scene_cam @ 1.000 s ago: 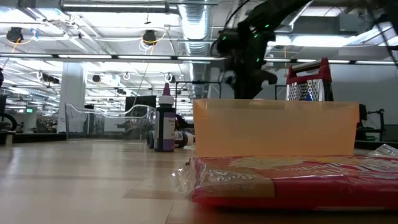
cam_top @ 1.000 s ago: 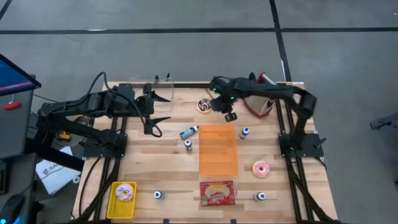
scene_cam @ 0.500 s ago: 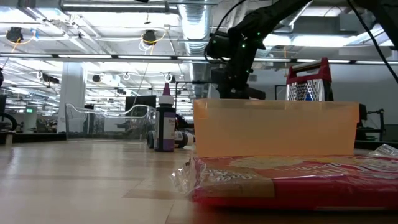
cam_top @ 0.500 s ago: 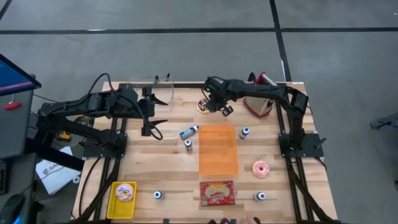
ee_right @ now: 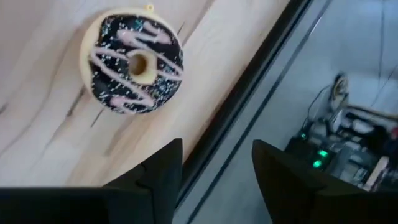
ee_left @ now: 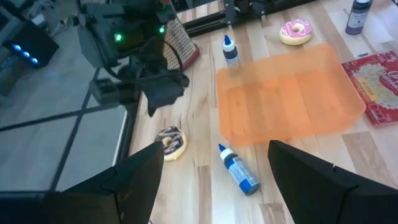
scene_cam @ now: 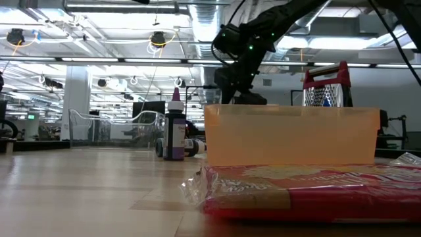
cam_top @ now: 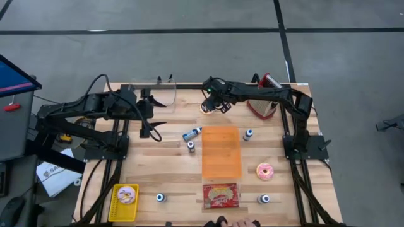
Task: Pick & Place Food Item
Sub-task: Put the black donut into the yellow basket
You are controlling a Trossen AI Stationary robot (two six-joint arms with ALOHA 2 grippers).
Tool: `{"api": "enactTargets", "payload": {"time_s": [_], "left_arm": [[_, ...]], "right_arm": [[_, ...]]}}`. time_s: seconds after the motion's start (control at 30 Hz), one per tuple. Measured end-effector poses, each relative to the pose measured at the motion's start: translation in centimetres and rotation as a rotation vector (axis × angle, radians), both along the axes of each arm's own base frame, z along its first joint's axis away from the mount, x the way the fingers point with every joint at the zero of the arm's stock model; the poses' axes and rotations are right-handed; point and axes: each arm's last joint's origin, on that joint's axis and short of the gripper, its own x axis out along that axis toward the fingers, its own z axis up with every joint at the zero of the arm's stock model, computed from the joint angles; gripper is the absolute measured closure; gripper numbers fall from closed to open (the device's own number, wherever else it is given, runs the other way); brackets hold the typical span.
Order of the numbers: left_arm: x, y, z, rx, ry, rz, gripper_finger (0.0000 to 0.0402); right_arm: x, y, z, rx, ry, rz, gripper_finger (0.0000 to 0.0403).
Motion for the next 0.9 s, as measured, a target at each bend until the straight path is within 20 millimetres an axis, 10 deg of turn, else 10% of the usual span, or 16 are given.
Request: {"api": "enactTargets", "payload": {"time_s": [0.47, 0.9], "left_arm": [[-1.2, 0.0, -3.1, -0.046, -0.017, 0.029, 0.0117], [-2.6, -0.1, -4.7, -0.07, -0.051, 0.047, 0.0117]], "right_arm": [[0.0, -2.8, 1.0, -0.113, -0.245, -0.291, 0.011], [-0.1, 0.9, -0.2, 0.187, -0.138, -0.171, 0.0107]]}}
